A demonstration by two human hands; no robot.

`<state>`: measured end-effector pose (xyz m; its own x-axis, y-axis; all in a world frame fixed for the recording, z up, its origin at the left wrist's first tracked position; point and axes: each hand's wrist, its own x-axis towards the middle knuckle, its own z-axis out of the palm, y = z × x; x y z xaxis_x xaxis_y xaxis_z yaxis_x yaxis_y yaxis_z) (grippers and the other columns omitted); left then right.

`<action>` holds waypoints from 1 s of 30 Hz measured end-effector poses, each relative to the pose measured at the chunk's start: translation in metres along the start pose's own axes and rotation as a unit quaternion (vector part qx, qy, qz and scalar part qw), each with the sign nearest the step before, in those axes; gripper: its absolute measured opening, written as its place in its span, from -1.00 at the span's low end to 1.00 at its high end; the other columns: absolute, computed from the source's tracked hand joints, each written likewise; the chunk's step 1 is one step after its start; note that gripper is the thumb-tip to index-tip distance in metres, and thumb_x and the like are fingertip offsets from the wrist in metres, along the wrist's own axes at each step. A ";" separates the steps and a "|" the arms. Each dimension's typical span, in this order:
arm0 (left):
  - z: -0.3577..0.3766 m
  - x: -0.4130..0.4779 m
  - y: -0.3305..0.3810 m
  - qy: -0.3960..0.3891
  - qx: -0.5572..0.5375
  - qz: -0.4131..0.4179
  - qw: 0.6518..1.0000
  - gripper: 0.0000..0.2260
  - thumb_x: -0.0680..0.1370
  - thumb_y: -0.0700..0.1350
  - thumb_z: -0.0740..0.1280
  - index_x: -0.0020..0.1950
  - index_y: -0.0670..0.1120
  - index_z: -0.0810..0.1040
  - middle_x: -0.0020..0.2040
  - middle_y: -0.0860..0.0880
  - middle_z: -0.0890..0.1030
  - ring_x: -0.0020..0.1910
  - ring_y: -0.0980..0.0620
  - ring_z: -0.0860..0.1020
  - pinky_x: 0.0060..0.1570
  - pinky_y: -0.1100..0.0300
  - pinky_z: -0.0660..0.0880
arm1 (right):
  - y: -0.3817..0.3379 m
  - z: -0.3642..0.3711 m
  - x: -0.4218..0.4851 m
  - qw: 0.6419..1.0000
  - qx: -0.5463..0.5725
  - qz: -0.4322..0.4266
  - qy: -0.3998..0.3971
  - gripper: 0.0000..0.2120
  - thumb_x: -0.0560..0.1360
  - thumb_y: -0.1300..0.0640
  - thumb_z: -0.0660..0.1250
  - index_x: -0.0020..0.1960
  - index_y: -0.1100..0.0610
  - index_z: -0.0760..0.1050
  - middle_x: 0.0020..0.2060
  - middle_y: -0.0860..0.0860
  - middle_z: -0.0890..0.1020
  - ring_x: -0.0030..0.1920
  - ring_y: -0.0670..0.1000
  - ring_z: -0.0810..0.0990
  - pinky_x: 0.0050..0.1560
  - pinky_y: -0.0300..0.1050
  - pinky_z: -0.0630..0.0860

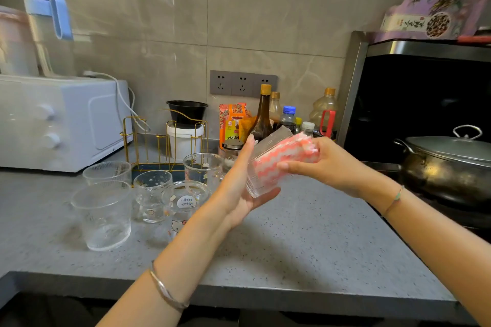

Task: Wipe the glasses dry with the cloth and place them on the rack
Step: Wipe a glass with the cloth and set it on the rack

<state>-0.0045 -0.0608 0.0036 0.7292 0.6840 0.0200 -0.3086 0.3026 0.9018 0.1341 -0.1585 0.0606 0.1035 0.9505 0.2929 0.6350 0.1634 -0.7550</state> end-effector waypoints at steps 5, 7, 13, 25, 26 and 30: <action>0.008 0.003 -0.005 0.092 0.079 0.064 0.991 -0.08 0.25 0.48 0.35 0.48 0.02 0.30 0.32 -0.13 0.53 0.08 -0.08 0.65 -0.23 0.09 0.64 | -0.006 0.027 -0.008 0.995 -0.049 -0.080 -0.020 -0.69 0.35 0.12 0.52 0.03 -0.15 0.58 -0.14 -0.36 0.65 -0.02 -0.34 0.61 -0.08 -0.50 0.47; 0.007 0.003 -0.007 0.101 0.102 0.098 0.985 -0.10 0.23 0.46 0.40 0.44 0.02 0.34 0.31 -0.11 0.54 0.13 -0.06 0.62 -0.19 0.10 0.65 | -0.006 0.028 -0.009 0.998 0.003 -0.054 -0.029 -0.67 0.34 0.18 0.52 -0.03 -0.18 0.56 -0.18 -0.35 0.66 -0.05 -0.33 0.62 -0.13 -0.51 0.47; 0.003 -0.002 -0.008 0.076 0.159 0.246 0.953 -0.62 0.45 0.24 0.37 0.11 0.03 0.47 0.05 -0.04 0.63 -0.01 0.05 0.66 -0.03 0.01 0.64 | -0.013 0.026 -0.013 0.991 0.128 0.018 -0.026 -0.72 0.39 0.30 0.45 0.02 0.01 0.57 -0.21 -0.13 0.72 -0.21 -0.26 0.66 -0.32 -0.48 0.48; -0.003 -0.004 -0.008 -0.033 0.247 0.372 0.894 -0.35 0.38 0.34 0.28 0.31 -0.03 0.29 0.07 0.34 0.50 0.06 0.23 0.59 -0.08 0.37 0.53 | -0.021 0.017 -0.021 0.982 0.184 0.019 -0.047 -0.63 0.40 0.40 0.41 0.10 0.04 0.53 -0.20 -0.14 0.72 -0.21 -0.25 0.67 -0.31 -0.46 0.49; -0.003 -0.004 -0.008 -0.040 0.252 0.363 0.896 -0.32 0.38 0.33 0.25 0.34 -0.06 0.26 0.03 0.42 0.50 0.05 0.29 0.58 -0.10 0.42 0.51 | -0.018 0.016 -0.020 0.982 0.180 0.019 -0.050 -0.60 0.39 0.39 0.42 0.08 0.00 0.52 -0.13 -0.13 0.72 -0.10 -0.20 0.67 -0.22 -0.42 0.53; -0.009 -0.001 -0.002 -0.063 0.274 0.214 0.935 -0.35 0.44 0.50 0.04 0.42 0.19 0.25 0.38 0.10 0.45 0.20 0.07 0.55 -0.22 0.34 0.56 | -0.012 0.014 -0.018 0.993 0.105 0.024 -0.038 -0.63 0.38 0.33 0.46 0.03 -0.06 0.52 -0.14 -0.19 0.71 -0.05 -0.20 0.67 -0.07 -0.38 0.57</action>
<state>-0.0097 -0.0561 -0.0022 0.6871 0.5710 0.4494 -0.2541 -0.3906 0.8848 0.1137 -0.1738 0.0559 0.0661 0.9743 0.2153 0.4557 0.1624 -0.8752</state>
